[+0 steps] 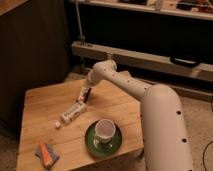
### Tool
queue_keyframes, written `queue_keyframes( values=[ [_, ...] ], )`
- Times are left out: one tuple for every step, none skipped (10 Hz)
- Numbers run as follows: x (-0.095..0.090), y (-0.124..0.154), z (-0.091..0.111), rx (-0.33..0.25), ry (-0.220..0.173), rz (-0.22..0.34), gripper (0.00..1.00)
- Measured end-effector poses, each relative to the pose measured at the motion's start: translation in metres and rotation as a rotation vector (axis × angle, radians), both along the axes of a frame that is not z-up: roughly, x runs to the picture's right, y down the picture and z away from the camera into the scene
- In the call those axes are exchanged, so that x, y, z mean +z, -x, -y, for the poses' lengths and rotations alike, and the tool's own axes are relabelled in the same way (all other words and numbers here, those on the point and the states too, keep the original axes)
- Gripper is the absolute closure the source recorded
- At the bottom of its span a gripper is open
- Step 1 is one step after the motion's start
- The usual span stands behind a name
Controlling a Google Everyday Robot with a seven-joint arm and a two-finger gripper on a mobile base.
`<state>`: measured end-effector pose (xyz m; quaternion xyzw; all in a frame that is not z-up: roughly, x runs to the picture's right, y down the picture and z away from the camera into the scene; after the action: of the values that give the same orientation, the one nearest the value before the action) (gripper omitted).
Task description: Push the eraser across the table
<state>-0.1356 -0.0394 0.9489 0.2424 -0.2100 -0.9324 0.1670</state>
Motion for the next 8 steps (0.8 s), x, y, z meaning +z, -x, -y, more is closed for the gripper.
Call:
queue_keyframes(
  values=[
    [0.001, 0.007, -0.001, -0.011, 0.020, 0.004, 1.00],
    [0.002, 0.009, -0.003, -0.020, 0.037, 0.007, 1.00],
    [0.003, 0.012, -0.005, -0.024, 0.052, 0.013, 1.00],
    [0.004, 0.017, -0.009, -0.027, 0.067, 0.021, 1.00],
    [0.009, 0.022, -0.015, -0.030, 0.087, 0.031, 1.00],
    [0.014, 0.023, -0.020, -0.027, 0.101, 0.036, 1.00],
    [0.018, 0.024, -0.024, -0.024, 0.111, 0.040, 1.00],
    [0.023, 0.028, -0.030, -0.023, 0.123, 0.048, 1.00]
  ],
)
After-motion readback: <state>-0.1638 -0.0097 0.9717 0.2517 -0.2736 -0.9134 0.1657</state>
